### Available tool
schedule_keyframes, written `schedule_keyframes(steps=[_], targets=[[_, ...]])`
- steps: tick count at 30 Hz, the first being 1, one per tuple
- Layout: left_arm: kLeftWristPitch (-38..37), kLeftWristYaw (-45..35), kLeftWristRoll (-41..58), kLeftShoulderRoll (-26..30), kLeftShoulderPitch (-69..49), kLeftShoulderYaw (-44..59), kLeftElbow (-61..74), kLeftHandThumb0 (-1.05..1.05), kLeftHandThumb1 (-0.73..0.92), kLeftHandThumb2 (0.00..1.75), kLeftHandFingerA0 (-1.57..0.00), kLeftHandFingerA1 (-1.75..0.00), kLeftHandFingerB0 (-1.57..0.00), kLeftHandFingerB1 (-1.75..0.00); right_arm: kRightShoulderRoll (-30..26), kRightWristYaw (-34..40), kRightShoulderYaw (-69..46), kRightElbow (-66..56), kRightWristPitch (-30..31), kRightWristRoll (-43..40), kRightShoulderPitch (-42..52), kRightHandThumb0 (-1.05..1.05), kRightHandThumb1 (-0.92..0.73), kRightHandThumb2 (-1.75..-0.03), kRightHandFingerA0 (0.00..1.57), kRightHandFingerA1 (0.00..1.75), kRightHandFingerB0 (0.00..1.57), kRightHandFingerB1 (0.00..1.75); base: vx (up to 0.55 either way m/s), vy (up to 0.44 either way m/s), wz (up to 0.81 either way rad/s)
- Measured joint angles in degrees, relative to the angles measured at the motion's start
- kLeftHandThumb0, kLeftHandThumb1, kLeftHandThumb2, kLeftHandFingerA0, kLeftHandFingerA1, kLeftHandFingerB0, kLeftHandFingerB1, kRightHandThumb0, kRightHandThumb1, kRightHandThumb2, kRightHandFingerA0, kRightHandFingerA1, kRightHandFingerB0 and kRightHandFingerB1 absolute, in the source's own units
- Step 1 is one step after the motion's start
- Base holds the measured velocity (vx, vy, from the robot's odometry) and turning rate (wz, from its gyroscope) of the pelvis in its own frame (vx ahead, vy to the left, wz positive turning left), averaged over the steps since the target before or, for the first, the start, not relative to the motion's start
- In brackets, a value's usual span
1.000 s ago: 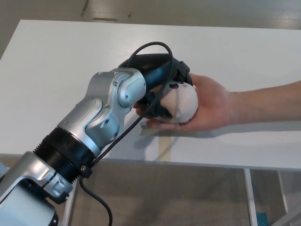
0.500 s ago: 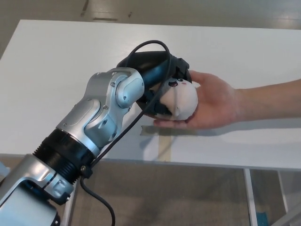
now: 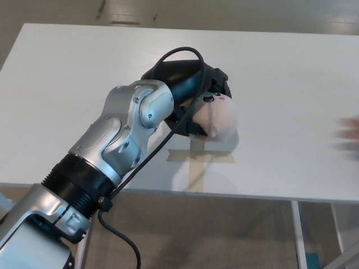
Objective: Use the left hand to take the pink dumpling toy on a person's hand and put it on the desk.
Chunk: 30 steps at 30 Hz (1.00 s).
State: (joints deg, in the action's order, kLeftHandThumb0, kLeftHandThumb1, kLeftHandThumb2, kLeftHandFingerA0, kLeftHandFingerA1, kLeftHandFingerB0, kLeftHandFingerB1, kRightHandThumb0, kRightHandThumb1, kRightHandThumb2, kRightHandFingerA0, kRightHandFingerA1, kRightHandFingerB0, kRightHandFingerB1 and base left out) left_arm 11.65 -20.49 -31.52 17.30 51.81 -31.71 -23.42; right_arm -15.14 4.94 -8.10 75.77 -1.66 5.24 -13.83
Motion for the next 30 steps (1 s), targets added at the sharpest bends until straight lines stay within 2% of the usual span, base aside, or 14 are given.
schedule_keyframes(steps=[7, 13, 14, 15, 16, 17, 19, 20, 22, 23, 25, 26, 29, 30], targets=[[-0.07, -0.19, -0.01, -0.04, 0.0, 0.52, -0.29, -0.22, 0.78, 0.64, -0.68, -1.58, -0.86, -0.56, 0.0, -0.25, -0.2, -0.05, 0.0, -0.17, 0.0, -0.22, -0.72, -0.61, 0.66, 0.45, 0.53, 0.41, 0.0, 0.0, 0.0], [-0.2, -0.36, -0.03, -0.05, 0.01, 0.72, -0.36, -0.21, 0.79, 0.63, -0.68, -1.58, -0.84, -0.75, 0.0, -0.33, -0.26, -0.09, 0.0, -0.26, 0.0, -0.22, -0.72, -0.61, 0.66, 0.45, 0.53, 0.41, 0.0, 0.0, 0.0], [-0.27, -0.41, -0.03, -0.03, 0.01, 0.78, -0.35, -0.22, 0.78, 0.64, -0.68, -1.58, -0.78, -0.94, 0.0, -0.34, -0.25, -0.1, 0.0, -0.26, 0.0, -0.22, -0.72, -0.61, 0.66, 0.45, 0.54, 0.42, 0.0, 0.0, 0.0], [-0.33, -0.44, -0.04, 0.0, 0.03, 0.86, -0.35, -0.22, 0.78, 0.64, -0.68, -1.58, -0.78, -0.94, 0.0, -0.35, -0.24, -0.1, 0.0, -0.26, 0.0, -0.22, -0.72, -0.61, 0.66, 0.45, 0.54, 0.42, 0.0, 0.0, 0.0], [-0.58, -0.65, 0.04, 0.31, 0.25, 1.37, -0.06, -0.23, 0.78, 0.64, -0.68, -1.58, -0.86, -0.57, 0.0, -0.36, -0.21, -0.14, 0.0, -0.25, -0.03, -0.22, -0.72, -0.61, 0.66, 0.45, 0.54, 0.41, 0.0, 0.0, 0.0], [-0.66, -0.74, 0.05, 0.47, 0.46, 1.63, 0.07, -0.25, 0.78, 0.64, -0.68, -1.58, -0.84, -0.54, 0.0, -0.36, -0.21, -0.15, 0.0, -0.25, -0.04, -0.22, -0.72, -0.61, 0.66, 0.45, 0.54, 0.41, 0.0, 0.0, 0.0], [-1.23, -1.2, 0.45, 2.19, 1.7, 4.21, 2.27, -0.25, 0.78, 0.64, -0.68, -1.58, -0.84, -0.54, 0.0, -0.38, -0.13, -0.17, 0.0, -0.23, -0.12, -0.22, -0.72, -0.61, 0.66, 0.45, 0.54, 0.41, 0.0, 0.0, 0.0], [-1.55, -1.31, 0.75, 3.04, 2.23, 5.8, 3.74, -0.39, 0.69, 0.73, -0.75, -1.44, -0.8, -0.59, -0.01, -0.38, -0.11, -0.17, 0.0, -0.22, -0.14, -0.22, -0.72, -0.61, 0.67, 0.45, 0.55, 0.42, 0.0, 0.0, 0.0], [-1.98, -1.36, 1.1, 4.18, 3.02, 7.58, 5.4, -0.26, 0.78, 0.65, -0.69, -1.56, -0.85, -0.57, -0.04, -0.39, -0.1, -0.16, 0.01, -0.22, -0.14, -0.22, -0.72, -0.61, 0.67, 0.46, 0.55, 0.42, 0.0, 0.0, 0.0], [-2.22, -1.38, 1.29, 4.74, 3.38, 8.57, 6.29, -0.38, 0.7, 0.74, -0.73, -1.42, -0.76, -0.57, -0.05, -0.39, -0.1, -0.17, 0.0, -0.22, -0.14, -0.22, -0.72, -0.61, 0.67, 0.45, 0.54, 0.42, 0.0, 0.0, 0.0], [-3.16, -1.6, 1.94, 6.34, 3.79, 10.94, 7.72, -0.37, 0.69, 0.76, -0.74, -1.39, -0.78, -0.61, -0.05, -0.41, -0.11, -0.19, 0.0, -0.23, -0.21, -0.22, -0.72, -0.61, 0.67, 0.45, 0.54, 0.42, 0.0, 0.0, 0.0], [-3.16, -1.6, 1.94, 6.34, 3.79, 10.94, 7.72, -0.26, 0.79, 0.65, -0.75, -1.34, -0.78, -0.5, -0.05, -0.41, -0.11, -0.19, 0.0, -0.23, -0.21, -0.22, -0.72, -0.61, 0.67, 0.45, 0.54, 0.41, 0.0, 0.0, 0.0], [-4.75, -2.26, 3.55, 9.1, 4.02, 14.83, 8.63, -0.26, 0.78, 0.64, -0.77, -1.24, -0.77, -0.5, -0.06, -0.42, -0.11, -0.13, 0.01, -0.22, -0.12, -0.22, -0.71, -0.61, 0.67, 0.45, 0.56, 0.42, 0.0, 0.0, 0.0], [-5.09, -2.44, 3.84, 9.89, 4.04, 15.77, 9.02, -0.26, 0.78, 0.64, -0.79, -1.2, -0.85, -0.62, -0.06, -0.42, -0.11, -0.1, 0.01, -0.22, -0.1, -0.22, -0.71, -0.61, 0.68, 0.46, 0.56, 0.42, 0.0, 0.0, 0.0]])
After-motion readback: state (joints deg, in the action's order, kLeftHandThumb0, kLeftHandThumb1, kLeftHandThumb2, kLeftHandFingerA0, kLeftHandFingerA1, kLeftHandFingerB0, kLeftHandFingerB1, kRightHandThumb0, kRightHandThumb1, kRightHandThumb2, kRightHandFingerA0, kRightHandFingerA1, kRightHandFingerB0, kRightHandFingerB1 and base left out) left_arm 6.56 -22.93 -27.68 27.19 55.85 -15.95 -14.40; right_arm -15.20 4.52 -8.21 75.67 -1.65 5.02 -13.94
